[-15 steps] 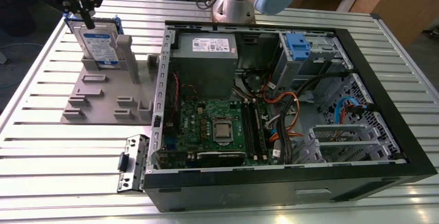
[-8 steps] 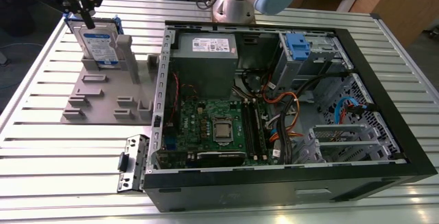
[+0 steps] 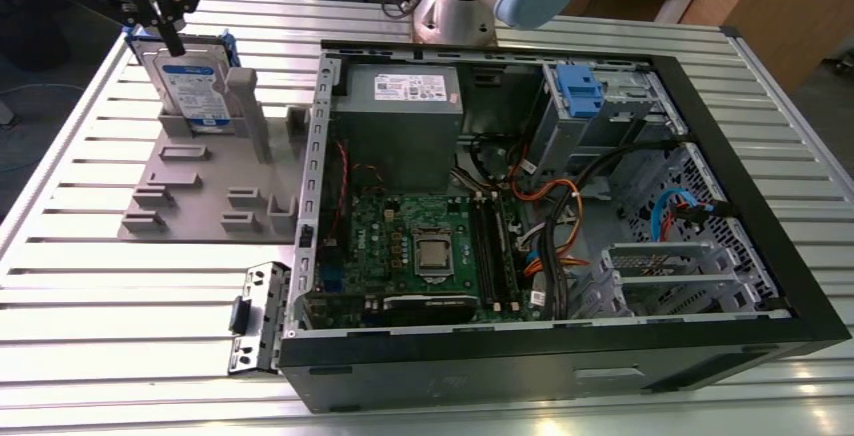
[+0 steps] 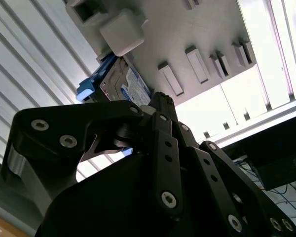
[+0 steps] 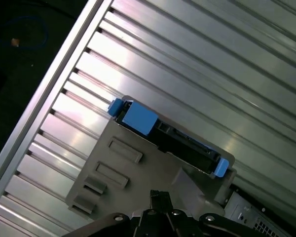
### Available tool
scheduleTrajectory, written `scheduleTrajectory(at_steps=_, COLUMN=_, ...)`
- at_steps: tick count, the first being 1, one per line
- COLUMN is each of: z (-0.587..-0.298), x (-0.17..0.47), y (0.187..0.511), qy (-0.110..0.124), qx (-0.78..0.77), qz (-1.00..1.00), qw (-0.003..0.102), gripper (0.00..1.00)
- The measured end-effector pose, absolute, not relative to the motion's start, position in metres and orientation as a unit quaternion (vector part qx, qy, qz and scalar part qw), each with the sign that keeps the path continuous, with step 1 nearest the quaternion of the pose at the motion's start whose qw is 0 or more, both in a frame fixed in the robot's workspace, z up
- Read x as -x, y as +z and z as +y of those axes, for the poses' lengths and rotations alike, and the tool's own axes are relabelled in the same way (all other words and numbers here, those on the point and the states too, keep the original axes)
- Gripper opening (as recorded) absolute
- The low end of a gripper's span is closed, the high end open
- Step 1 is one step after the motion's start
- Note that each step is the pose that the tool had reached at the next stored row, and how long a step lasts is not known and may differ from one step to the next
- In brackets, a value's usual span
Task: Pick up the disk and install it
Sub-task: 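Pick up the disk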
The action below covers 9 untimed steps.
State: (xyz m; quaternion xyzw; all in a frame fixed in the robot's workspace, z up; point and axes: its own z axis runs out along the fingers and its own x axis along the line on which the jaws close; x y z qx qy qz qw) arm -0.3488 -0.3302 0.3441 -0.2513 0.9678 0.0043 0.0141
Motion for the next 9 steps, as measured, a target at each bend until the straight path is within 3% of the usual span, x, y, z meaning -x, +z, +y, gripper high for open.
scheduleTrajectory(at_steps=9, z=-0.3303, x=0.3488, y=0.3441, qy=0.005, qx=0.276, qz=0.961, qw=0.014, gripper=0.10)
